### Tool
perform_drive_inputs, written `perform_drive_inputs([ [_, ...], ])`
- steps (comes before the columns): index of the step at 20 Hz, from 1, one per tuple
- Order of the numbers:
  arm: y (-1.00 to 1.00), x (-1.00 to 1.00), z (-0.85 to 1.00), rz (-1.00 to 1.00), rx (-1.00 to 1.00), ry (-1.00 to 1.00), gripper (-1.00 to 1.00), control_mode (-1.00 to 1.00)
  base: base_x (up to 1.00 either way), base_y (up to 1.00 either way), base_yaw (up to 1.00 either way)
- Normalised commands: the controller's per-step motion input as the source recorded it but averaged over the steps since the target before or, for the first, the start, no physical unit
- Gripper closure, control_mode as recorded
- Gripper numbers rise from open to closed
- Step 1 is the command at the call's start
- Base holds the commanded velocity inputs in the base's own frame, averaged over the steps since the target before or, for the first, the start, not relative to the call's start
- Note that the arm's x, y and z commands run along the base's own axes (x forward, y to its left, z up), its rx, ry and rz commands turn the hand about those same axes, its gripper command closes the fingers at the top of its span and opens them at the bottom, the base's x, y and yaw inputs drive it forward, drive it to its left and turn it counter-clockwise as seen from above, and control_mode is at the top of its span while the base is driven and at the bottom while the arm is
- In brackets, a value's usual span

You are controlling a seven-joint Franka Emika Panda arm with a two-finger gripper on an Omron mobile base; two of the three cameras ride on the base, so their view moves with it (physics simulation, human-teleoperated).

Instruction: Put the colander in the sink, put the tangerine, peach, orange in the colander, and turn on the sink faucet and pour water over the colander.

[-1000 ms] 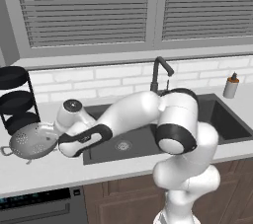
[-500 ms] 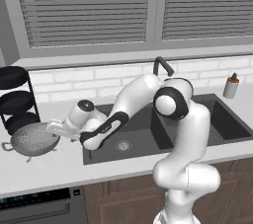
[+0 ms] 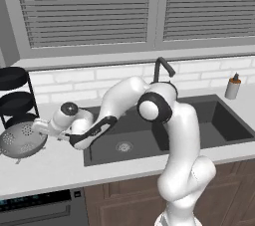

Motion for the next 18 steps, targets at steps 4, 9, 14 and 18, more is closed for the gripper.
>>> perform_drive_inputs([
  [4, 0.42, 0.0, -0.16, -0.1, -0.02, 0.0, 1.0, -1.0, 0.0, 0.0, 0.0],
  [9, 0.0, -0.11, -0.22, -0.11, 0.0, 0.0, 1.0, -1.0, 0.0, 0.0, 0.0],
  [14, 0.05, -0.02, -0.06, -0.16, 0.01, 0.0, 1.0, -1.0, 0.0, 0.0, 0.0],
  [18, 0.11, -0.07, 0.08, -0.17, 0.01, 0.0, 1.0, -1.0, 0.0, 0.0, 0.0],
])
